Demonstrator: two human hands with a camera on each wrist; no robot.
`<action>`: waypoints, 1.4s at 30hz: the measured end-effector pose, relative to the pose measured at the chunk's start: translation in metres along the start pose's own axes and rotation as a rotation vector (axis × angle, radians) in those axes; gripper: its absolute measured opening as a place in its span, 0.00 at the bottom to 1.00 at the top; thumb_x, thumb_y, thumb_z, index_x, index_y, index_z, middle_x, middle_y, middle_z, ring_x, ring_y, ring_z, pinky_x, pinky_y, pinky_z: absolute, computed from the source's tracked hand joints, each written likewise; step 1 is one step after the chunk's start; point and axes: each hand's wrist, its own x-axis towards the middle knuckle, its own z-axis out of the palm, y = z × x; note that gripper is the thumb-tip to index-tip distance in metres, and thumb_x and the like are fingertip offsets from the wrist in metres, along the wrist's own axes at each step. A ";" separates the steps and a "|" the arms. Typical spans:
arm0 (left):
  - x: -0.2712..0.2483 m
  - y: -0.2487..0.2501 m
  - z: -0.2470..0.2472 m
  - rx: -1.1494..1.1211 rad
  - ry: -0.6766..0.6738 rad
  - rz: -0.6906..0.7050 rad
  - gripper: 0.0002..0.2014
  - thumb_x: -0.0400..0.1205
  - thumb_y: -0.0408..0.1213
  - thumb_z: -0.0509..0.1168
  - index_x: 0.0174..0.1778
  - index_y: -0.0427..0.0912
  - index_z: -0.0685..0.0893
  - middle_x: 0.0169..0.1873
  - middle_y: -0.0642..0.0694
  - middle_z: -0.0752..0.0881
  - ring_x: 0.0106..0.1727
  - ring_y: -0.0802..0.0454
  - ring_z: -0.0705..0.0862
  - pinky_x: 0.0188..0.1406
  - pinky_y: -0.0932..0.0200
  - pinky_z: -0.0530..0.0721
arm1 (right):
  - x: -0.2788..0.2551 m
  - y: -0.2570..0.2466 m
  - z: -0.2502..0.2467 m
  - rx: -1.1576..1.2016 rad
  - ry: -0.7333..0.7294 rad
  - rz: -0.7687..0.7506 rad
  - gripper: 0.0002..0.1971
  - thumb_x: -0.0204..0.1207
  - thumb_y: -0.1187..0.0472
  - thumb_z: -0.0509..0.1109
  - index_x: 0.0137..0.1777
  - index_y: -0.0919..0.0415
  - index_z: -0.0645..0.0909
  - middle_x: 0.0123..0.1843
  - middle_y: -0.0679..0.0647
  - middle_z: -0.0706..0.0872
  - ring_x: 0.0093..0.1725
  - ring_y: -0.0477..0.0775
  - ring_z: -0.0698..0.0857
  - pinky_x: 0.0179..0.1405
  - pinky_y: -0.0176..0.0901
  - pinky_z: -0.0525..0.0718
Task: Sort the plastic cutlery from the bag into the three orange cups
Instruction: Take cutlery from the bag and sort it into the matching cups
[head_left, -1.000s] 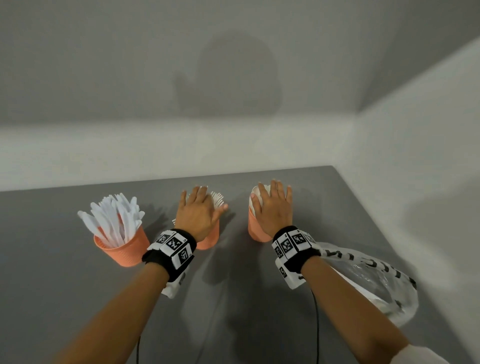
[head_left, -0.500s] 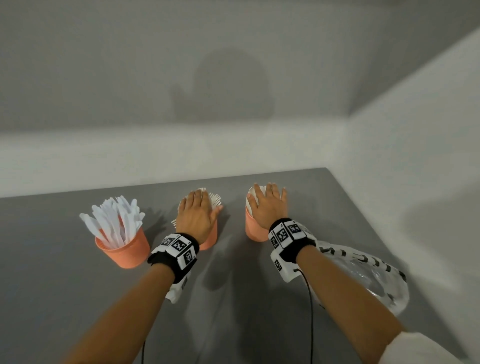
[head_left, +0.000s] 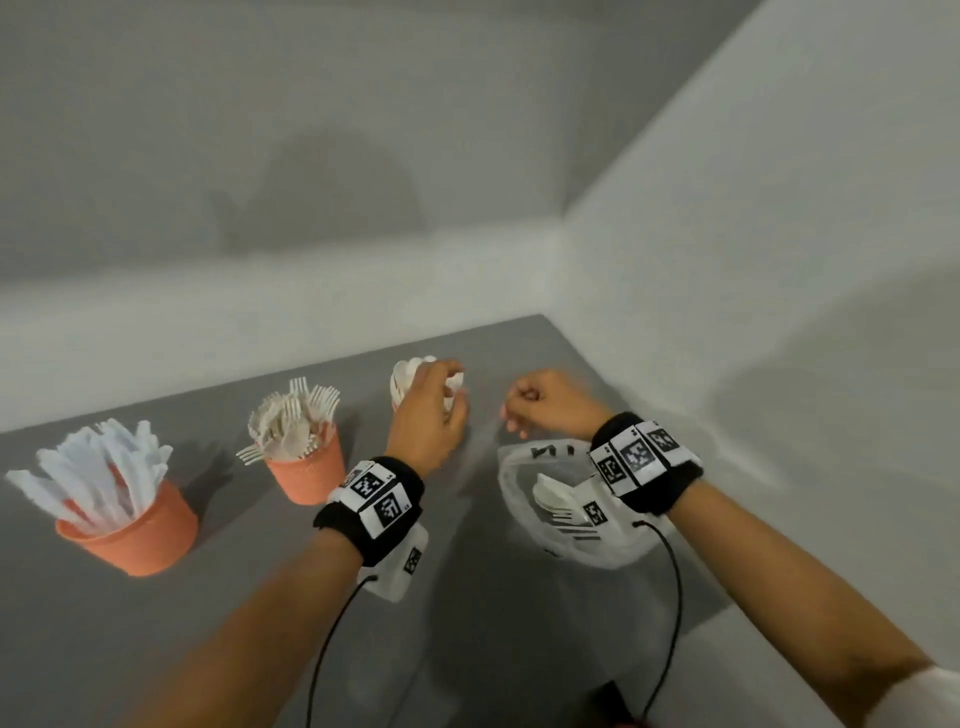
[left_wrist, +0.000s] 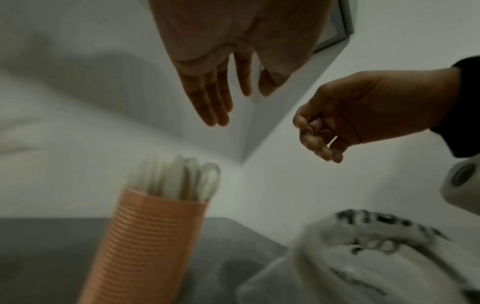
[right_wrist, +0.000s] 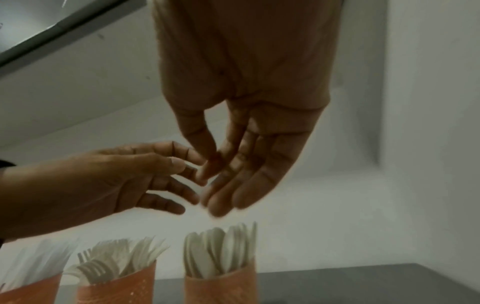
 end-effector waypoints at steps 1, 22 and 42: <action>-0.003 0.003 0.013 -0.045 -0.038 0.001 0.14 0.80 0.37 0.58 0.58 0.37 0.78 0.56 0.39 0.81 0.48 0.44 0.82 0.52 0.45 0.82 | -0.010 0.012 -0.005 -0.076 -0.075 0.076 0.10 0.77 0.67 0.64 0.35 0.64 0.84 0.38 0.65 0.89 0.28 0.49 0.83 0.35 0.38 0.82; -0.038 0.010 0.115 0.014 -0.406 -0.422 0.24 0.78 0.29 0.62 0.71 0.39 0.69 0.66 0.36 0.79 0.66 0.39 0.78 0.64 0.53 0.75 | -0.044 0.134 0.034 -0.573 -0.141 0.294 0.20 0.74 0.53 0.70 0.63 0.60 0.76 0.62 0.60 0.80 0.62 0.63 0.80 0.64 0.53 0.78; -0.006 0.017 0.116 0.260 -0.288 -0.484 0.23 0.82 0.28 0.53 0.76 0.36 0.64 0.69 0.33 0.75 0.69 0.36 0.75 0.67 0.52 0.73 | -0.033 0.120 0.002 -0.011 0.231 -0.096 0.05 0.77 0.68 0.64 0.47 0.59 0.80 0.41 0.56 0.85 0.41 0.53 0.82 0.42 0.43 0.78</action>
